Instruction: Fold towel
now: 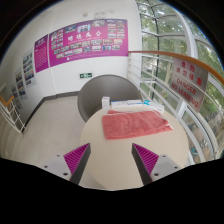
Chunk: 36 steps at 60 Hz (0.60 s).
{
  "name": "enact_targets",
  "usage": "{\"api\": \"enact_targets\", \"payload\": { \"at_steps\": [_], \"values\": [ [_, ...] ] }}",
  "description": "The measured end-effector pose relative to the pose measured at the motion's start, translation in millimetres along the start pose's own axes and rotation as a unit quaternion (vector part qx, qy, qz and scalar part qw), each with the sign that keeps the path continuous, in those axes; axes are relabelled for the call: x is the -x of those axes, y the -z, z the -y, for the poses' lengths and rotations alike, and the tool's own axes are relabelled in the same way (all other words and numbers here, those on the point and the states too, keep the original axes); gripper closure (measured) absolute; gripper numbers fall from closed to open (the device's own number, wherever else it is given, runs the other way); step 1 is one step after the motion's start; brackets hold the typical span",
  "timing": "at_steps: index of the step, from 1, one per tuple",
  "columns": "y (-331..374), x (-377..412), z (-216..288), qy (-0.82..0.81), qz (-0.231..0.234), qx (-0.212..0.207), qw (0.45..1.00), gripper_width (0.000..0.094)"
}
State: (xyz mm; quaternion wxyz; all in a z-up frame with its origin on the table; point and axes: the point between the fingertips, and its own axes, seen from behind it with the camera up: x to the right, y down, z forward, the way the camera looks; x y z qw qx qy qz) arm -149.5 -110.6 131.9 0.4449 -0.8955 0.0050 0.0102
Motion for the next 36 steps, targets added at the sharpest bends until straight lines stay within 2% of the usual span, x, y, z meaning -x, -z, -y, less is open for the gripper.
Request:
{"api": "enact_targets", "payload": {
  "at_steps": [6,16,24,28,29,36],
  "values": [
    [-76,15,25,0.014,-0.001,-0.019,1.000,0.0077],
    [-187,27,35,0.039,-0.006,0.002,0.999,0.0081],
    [-252,22,21,0.050,-0.012,0.031,0.998,0.0138],
    [-270,16,14,0.053,-0.010,0.050,0.997,0.0258],
    [-271,16,18,0.054,-0.009,0.039,0.998,0.0294],
    [-273,13,23,0.094,-0.012,0.033,0.995,0.0774]
  ]
}}
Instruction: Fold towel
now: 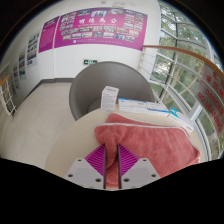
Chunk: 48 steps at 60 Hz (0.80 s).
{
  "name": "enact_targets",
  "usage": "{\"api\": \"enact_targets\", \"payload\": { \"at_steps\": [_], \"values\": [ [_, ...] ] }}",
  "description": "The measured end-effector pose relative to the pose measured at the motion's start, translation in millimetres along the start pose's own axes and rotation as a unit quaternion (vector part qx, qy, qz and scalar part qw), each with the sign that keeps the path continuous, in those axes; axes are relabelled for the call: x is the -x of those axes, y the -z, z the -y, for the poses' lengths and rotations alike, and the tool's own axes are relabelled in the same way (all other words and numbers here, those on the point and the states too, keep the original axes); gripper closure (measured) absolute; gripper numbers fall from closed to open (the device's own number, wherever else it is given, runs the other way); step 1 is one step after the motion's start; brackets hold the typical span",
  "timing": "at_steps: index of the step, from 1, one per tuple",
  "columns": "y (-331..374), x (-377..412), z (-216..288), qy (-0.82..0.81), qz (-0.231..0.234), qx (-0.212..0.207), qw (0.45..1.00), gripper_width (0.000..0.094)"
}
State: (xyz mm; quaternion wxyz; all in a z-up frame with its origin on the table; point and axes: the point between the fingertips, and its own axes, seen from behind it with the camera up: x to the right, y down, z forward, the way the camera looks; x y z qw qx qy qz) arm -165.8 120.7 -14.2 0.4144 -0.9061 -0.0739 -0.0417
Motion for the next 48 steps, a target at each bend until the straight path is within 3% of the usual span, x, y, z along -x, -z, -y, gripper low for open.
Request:
{"api": "enact_targets", "payload": {
  "at_steps": [3,11,20,26,33,38,42,48],
  "values": [
    [-2,-7,-1,0.007,-0.006,-0.004,1.000,0.0869],
    [7,5,1,-0.012,0.027,0.007,1.000,0.0892],
    [73,51,44,-0.105,0.138,-0.007,0.985,0.0892],
    [123,48,88,-0.156,0.202,-0.041,0.966,0.0891],
    [125,-6,107,-0.175,0.183,-0.066,0.965,0.0892],
    [102,-55,95,-0.179,0.136,-0.060,0.973,0.0881],
    [77,-95,77,-0.173,0.093,-0.050,0.979,0.0771],
    [52,-141,47,-0.159,0.047,-0.024,0.986,0.0371]
  ]
}}
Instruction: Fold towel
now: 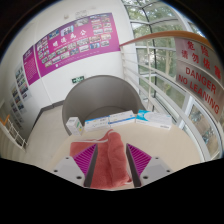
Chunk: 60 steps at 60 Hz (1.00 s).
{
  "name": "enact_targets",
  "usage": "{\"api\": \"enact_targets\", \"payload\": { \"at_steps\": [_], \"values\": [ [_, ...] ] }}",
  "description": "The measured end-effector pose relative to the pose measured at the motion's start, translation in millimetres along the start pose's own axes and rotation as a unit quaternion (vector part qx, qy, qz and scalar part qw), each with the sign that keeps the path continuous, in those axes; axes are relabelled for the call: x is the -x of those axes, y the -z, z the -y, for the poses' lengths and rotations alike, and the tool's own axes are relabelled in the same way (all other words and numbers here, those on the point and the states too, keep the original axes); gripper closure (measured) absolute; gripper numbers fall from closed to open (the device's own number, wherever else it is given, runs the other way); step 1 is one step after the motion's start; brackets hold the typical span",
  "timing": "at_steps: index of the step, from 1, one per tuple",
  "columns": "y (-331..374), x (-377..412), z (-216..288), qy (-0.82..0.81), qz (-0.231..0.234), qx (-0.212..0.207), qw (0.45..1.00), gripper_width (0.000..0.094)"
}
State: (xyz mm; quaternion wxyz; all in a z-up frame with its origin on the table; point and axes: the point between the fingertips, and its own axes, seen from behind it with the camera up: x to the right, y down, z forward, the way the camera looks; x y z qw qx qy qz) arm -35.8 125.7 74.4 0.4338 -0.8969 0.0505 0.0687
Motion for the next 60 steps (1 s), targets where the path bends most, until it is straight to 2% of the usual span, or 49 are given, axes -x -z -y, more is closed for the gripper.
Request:
{"api": "enact_targets", "payload": {
  "at_steps": [3,6,23,42,51,60],
  "values": [
    [6,-11,1,0.006,-0.012,-0.003,1.000,0.0185],
    [9,-25,4,0.017,-0.018,-0.009,1.000,0.0080],
    [132,11,-7,0.072,-0.030,-0.028,0.997,0.0079],
    [307,70,-67,0.090,-0.063,-0.050,0.993,0.0079],
    [365,88,-95,0.094,-0.069,-0.054,0.992,0.0081],
    [404,94,-96,0.093,-0.077,-0.071,0.990,0.0080]
  ]
}}
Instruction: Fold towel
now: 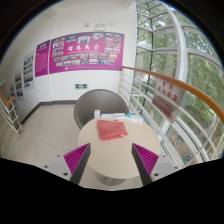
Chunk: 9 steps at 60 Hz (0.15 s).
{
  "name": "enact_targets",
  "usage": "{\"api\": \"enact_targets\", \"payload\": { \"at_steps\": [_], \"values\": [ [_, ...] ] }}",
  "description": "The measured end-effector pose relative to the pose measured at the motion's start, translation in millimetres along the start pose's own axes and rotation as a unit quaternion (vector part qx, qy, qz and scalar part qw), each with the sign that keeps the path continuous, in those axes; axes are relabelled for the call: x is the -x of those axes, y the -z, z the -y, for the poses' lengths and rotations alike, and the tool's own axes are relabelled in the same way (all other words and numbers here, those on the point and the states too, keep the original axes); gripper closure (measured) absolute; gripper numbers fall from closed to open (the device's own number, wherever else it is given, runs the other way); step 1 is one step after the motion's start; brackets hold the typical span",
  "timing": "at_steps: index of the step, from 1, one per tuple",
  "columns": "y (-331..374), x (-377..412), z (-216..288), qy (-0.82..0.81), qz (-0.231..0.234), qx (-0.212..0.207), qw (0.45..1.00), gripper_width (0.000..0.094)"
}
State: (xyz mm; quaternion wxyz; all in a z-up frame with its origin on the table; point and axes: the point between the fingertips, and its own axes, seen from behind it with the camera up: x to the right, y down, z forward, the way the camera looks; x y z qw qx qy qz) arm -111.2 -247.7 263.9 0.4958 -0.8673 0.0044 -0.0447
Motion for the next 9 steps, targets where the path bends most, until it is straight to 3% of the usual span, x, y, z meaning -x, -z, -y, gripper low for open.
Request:
{"api": "enact_targets", "payload": {
  "at_steps": [9],
  "values": [
    [20,2,4,0.008,0.004,-0.014,1.000,0.0080]
  ]
}}
